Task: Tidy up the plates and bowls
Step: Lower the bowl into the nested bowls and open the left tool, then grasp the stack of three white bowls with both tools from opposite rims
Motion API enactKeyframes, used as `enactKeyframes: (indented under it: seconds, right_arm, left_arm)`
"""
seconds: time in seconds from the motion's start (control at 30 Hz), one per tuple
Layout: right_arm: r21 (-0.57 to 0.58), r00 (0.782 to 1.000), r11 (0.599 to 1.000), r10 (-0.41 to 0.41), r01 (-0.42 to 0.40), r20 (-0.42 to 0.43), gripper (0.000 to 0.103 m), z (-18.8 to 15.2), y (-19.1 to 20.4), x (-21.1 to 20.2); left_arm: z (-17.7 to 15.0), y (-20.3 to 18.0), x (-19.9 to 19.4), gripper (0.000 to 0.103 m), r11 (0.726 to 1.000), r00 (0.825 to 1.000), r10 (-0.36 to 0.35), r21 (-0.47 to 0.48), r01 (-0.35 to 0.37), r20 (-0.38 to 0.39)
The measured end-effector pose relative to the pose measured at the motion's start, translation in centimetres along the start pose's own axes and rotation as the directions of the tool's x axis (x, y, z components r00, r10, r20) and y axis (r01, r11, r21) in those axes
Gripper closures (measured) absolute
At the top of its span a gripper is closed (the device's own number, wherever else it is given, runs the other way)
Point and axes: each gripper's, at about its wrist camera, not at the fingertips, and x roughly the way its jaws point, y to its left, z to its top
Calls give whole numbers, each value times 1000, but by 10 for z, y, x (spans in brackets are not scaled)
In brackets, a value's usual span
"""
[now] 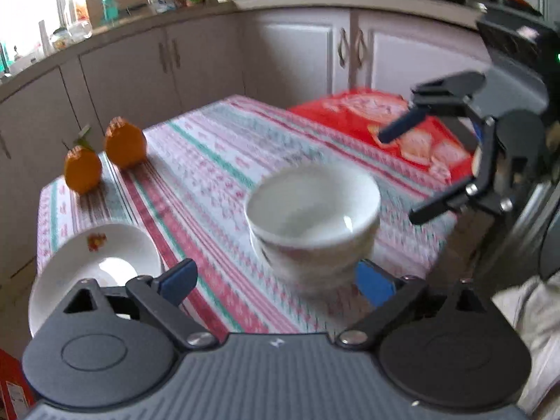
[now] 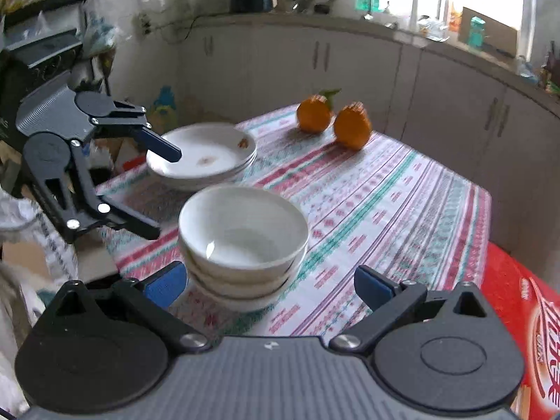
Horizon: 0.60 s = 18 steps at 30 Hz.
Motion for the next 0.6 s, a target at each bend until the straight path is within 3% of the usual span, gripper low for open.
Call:
enactKeyframes:
  seconds: [0.27, 0.4, 0.6]
  right_arm:
    - [-59, 989, 998, -13, 5, -145, 0, -15, 9, 54]
    - [-34, 978, 999, 13, -21, -210, 0, -26, 5, 73]
    - [4, 969, 998, 56, -56, -240, 0, -30, -2, 81]
  left_arm:
    - [-20, -8, 45, 6, 999, 995, -42, 30, 45, -91]
    - [-25, -12, 60, 6, 996, 989, -76, 29, 80, -123]
    - [-29, -11, 71, 6, 994, 983, -98, 26, 104, -155]
